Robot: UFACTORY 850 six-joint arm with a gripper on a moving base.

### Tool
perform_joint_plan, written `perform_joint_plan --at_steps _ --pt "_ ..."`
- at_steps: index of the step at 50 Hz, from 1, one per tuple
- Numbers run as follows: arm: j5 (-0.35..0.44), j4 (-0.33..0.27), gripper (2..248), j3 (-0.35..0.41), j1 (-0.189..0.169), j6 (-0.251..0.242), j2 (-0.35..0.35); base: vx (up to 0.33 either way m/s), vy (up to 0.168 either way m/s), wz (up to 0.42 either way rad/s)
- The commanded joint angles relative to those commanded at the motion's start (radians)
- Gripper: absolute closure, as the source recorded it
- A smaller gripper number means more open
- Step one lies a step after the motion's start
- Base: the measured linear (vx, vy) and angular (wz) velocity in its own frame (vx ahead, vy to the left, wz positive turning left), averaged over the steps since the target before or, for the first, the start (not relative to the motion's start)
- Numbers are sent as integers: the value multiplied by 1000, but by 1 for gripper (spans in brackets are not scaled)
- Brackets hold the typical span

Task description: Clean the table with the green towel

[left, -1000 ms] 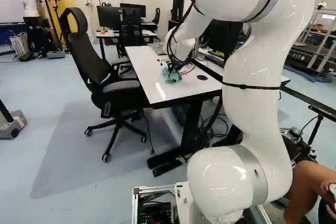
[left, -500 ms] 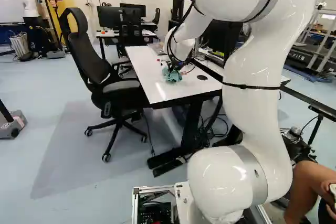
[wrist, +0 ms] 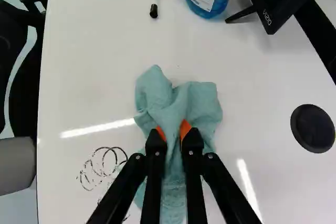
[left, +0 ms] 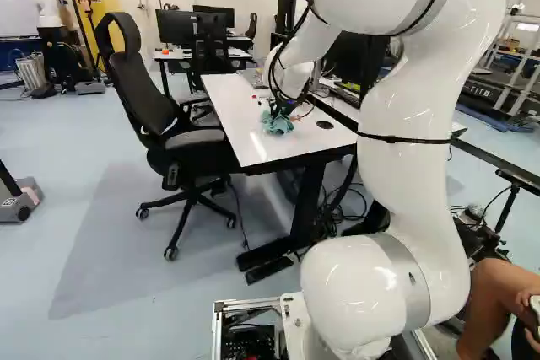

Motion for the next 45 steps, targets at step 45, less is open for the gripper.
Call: perform_joint_plan --at_steps 45 --pt "-77 0 204 0 0 0 0 0 0 0"
